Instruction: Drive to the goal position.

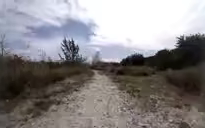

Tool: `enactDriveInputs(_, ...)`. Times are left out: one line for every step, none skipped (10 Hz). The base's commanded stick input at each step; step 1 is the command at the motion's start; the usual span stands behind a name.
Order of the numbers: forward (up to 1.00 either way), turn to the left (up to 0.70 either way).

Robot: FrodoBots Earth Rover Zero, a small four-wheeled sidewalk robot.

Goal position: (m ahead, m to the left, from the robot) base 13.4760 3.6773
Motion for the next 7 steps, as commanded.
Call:
enactDriveInputs(0.7, 0.0)
enactDriveInputs(0.7, 0.0)
enactDriveInputs(0.7, 0.0)
enactDriveInputs(0.7, 0.0)
enactDriveInputs(0.7, 0.0)
enactDriveInputs(0.7, 0.0)
enactDriveInputs(0.7, 0.0)
